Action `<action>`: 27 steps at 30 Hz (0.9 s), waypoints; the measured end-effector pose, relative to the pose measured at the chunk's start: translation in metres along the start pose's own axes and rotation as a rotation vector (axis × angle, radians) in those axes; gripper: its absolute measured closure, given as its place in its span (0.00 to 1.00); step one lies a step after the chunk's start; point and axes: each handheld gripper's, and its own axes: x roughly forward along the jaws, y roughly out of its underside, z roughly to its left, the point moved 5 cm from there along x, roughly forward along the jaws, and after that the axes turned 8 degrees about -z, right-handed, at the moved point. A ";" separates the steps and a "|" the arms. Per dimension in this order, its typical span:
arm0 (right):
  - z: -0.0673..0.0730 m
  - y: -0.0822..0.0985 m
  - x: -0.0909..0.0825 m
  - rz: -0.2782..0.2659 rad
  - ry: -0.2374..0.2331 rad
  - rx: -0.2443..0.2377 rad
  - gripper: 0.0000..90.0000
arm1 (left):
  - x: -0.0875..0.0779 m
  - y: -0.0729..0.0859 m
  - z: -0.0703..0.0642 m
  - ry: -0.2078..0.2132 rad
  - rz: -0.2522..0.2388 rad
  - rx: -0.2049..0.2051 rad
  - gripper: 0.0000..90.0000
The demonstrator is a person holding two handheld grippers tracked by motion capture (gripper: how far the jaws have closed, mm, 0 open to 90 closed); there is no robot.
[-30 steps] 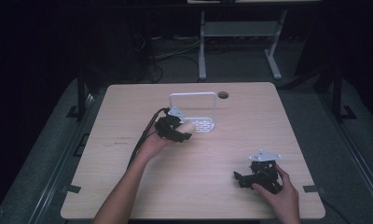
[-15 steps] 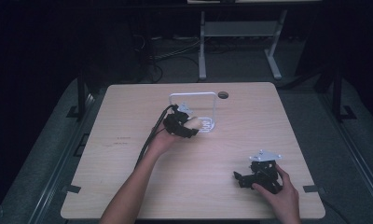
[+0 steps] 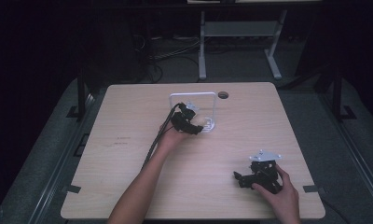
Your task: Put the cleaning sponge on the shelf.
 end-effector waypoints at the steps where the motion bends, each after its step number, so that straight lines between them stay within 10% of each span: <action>1: 0.000 0.000 0.000 0.000 0.000 0.000 0.01 | 0.002 0.000 0.000 0.000 0.005 0.000 0.46; 27: 0.000 0.000 0.000 0.000 0.000 0.001 0.01 | 0.022 -0.001 -0.002 -0.021 0.030 0.015 0.42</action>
